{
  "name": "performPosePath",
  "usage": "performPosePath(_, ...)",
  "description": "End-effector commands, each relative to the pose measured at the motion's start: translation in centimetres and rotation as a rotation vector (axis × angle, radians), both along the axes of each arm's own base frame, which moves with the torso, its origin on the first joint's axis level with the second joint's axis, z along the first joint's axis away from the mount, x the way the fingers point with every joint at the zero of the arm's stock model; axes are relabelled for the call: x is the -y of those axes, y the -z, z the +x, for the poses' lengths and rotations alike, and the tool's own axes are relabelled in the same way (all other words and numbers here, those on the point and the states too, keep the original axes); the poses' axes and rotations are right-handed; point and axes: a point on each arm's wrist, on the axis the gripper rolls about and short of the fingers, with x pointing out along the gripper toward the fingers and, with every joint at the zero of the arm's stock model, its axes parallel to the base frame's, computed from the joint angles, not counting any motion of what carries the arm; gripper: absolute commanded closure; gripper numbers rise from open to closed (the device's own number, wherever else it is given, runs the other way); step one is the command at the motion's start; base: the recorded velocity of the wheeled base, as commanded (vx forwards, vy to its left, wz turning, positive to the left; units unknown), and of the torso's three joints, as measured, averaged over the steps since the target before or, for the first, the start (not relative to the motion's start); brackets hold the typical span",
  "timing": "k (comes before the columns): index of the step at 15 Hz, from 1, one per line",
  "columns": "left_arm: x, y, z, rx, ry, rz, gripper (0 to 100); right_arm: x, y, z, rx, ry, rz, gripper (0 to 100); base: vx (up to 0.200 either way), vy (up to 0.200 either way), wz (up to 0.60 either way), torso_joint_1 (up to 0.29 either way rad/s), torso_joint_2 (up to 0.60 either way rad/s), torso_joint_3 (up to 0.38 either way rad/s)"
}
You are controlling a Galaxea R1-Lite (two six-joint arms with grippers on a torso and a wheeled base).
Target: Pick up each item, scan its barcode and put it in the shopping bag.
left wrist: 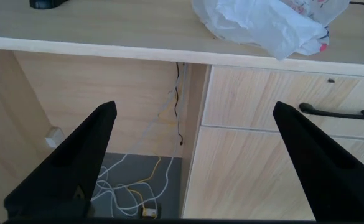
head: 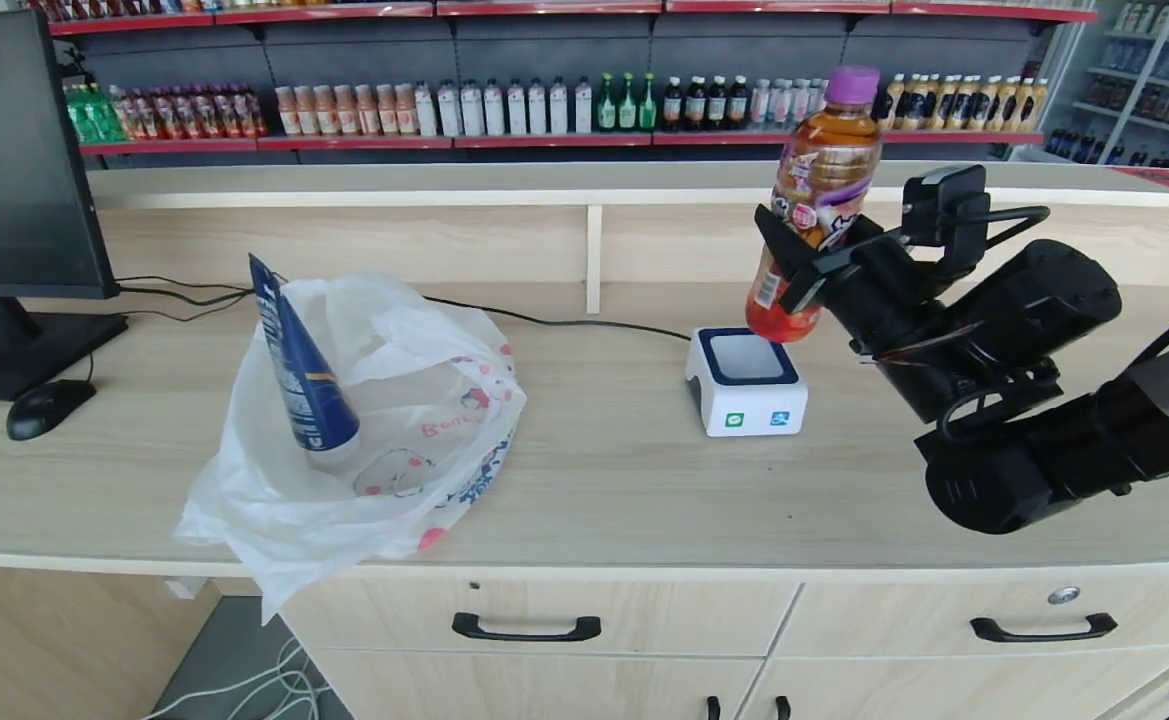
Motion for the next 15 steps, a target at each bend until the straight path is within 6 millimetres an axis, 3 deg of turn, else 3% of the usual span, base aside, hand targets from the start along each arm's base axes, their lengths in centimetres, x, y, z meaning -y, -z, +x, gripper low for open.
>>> performPosePath(1, 0.0, 0.0, 0.0, 0.000, 0.000, 0.000, 0, 0.2, -0.6, -0.3, 0.021, 0.001, 0.004, 100, 0.000, 0.000, 0.00, 0.000, 0.00, 0.000)
performPosePath(5, 0.0, 0.0, 0.0, 0.000, 0.000, 0.000, 0, 0.3, -0.4, -0.3, 0.073, -0.059, -0.116, 100, 0.000, 0.000, 0.00, 0.000, 0.00, 0.000)
performPosePath(7, 0.0, 0.0, 0.0, 0.000, 0.000, 0.000, 0, 1.3, 0.1, -0.1, 0.213, -0.141, -0.377, 100, 0.000, 0.000, 0.00, 0.000, 0.00, 0.000)
performPosePath(10, 0.0, 0.0, 0.0, 0.000, 0.000, 0.000, 0, 1.2, 2.0, 0.0, 0.334, -0.178, -0.590, 100, 0.000, 0.000, 0.00, 0.000, 0.00, 0.000)
performPosePath(15, 0.0, 0.0, 0.0, -0.001, 0.000, 0.003, 0, 1.0, 3.1, 1.5, 0.393, -0.169, -0.658, 100, 0.000, 0.000, 0.00, 0.000, 0.00, 0.000)
